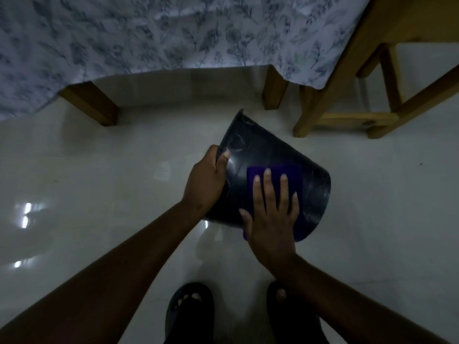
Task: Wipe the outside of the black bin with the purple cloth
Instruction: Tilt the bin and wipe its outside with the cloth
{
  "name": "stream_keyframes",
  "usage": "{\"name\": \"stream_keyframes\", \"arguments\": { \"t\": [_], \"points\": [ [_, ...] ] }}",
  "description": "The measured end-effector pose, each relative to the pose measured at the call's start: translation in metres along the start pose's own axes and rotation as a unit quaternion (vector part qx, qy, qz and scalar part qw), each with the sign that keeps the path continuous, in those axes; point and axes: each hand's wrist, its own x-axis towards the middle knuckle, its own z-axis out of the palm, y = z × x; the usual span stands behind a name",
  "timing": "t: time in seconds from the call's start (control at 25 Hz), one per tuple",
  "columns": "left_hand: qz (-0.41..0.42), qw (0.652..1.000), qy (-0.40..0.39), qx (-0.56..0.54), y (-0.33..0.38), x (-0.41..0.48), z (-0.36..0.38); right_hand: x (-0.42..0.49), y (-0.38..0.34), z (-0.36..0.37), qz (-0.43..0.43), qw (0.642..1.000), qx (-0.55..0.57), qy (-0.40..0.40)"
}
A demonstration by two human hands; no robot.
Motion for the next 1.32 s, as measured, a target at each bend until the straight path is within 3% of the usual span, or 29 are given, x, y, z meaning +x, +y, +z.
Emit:
{"name": "stream_keyframes", "arguments": {
  "t": [0.08, 0.24, 0.36, 0.48, 0.56, 0.8, 0.96, 1.08, 1.32],
  "points": [
    [0.007, 1.000, -0.002, 0.002, -0.002, -0.005, 0.000, 0.044, 0.004, -0.013, 0.005, 1.000, 0.025, 0.012],
    [-0.002, 1.000, -0.014, 0.001, -0.002, -0.015, -0.006, 0.138, 0.045, -0.032, 0.089, 0.981, 0.160, -0.060],
    [-0.014, 1.000, -0.016, 0.005, -0.006, -0.019, -0.009, 0.096, 0.039, -0.028, 0.080, 0.988, 0.126, -0.047],
    [-0.011, 1.000, -0.009, 0.001, -0.020, -0.030, -0.008, 0.013, 0.003, -0.022, -0.022, 0.998, 0.060, -0.016],
    [-0.010, 1.000, -0.010, -0.005, -0.027, -0.043, -0.007, 0.020, 0.003, -0.021, -0.058, 0.997, 0.056, -0.016],
    [-0.016, 0.999, -0.032, 0.001, -0.030, -0.061, -0.012, 0.113, 0.032, -0.038, 0.060, 0.981, 0.173, -0.061],
    [-0.021, 1.000, -0.022, 0.001, -0.034, -0.056, -0.009, 0.027, 0.001, -0.029, -0.006, 0.997, 0.076, -0.031],
    [-0.019, 1.000, -0.019, -0.015, -0.025, -0.044, -0.006, 0.037, 0.008, -0.023, -0.059, 0.996, 0.059, -0.009],
    [0.000, 1.000, -0.019, 0.001, 0.002, -0.015, -0.007, 0.130, 0.053, -0.041, 0.042, 0.976, 0.201, -0.077]
  ]
}}
